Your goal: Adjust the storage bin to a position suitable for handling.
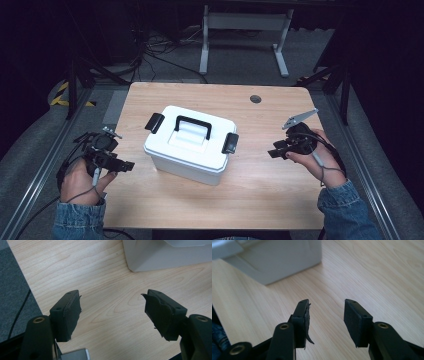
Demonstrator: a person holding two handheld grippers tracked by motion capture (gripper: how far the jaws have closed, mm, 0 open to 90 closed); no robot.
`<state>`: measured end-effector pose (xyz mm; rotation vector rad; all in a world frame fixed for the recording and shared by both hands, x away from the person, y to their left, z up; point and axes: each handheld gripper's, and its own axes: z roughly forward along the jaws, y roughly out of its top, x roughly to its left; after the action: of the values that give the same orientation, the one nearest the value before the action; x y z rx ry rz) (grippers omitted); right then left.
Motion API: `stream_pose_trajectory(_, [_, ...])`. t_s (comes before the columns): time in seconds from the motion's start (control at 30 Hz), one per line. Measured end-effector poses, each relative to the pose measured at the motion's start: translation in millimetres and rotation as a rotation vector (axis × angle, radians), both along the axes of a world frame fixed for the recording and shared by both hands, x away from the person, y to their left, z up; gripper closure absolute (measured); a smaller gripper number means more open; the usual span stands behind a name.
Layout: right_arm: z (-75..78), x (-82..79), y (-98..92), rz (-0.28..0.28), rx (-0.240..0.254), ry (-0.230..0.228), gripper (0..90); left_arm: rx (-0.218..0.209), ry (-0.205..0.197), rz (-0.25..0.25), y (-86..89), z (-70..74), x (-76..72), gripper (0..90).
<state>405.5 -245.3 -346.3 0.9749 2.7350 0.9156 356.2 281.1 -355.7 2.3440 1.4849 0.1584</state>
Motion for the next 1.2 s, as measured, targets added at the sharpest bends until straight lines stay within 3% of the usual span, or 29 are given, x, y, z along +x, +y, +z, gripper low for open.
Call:
stream_pose_trajectory(0.1, [10.9, 0.3, 10.1, 0.03, 0.022, -0.016, 56.6, 0.004, 0.001, -0.01, -0.9, -0.3, 0.4, 29.4])
stream_pose_trajectory(0.37, [35.0, 3.2, 38.0, 0.092, 0.024, -0.033, 56.3, 0.007, 0.009, -0.026, -3.6, -2.8, 0.7, 32.2])
stream_pose_trajectory(0.53, [45.5, 6.9, 53.1, 0.115, 0.02, -0.035, 56.5, -0.009, 0.012, -0.029, -3.9, -2.7, 2.5, 32.3])
stream_pose_trajectory(0.6, [52.9, 9.2, 62.1, 0.118, 0.031, -0.057, 56.5, -0.012, 0.012, -0.037, -4.4, -2.1, 5.2, 31.4])
stream_pose_trajectory(0.77, [59.9, 12.4, 74.5, 0.131, 0.043, -0.058, 56.4, -0.017, 0.01, -0.043, -3.8, -1.1, 10.4, 30.4])
stream_pose_trajectory(1.1, [66.3, 29.2, 115.9, 0.177, -0.004, -0.088, 54.1, -0.045, -0.018, -0.01, 5.7, 3.7, 15.7, 30.6])
stream_pose_trajectory(1.2, [63.3, 36.2, 129.5, 0.194, 0.022, -0.085, 53.7, -0.054, -0.026, 0.001, 9.4, 4.6, 15.9, 31.4])
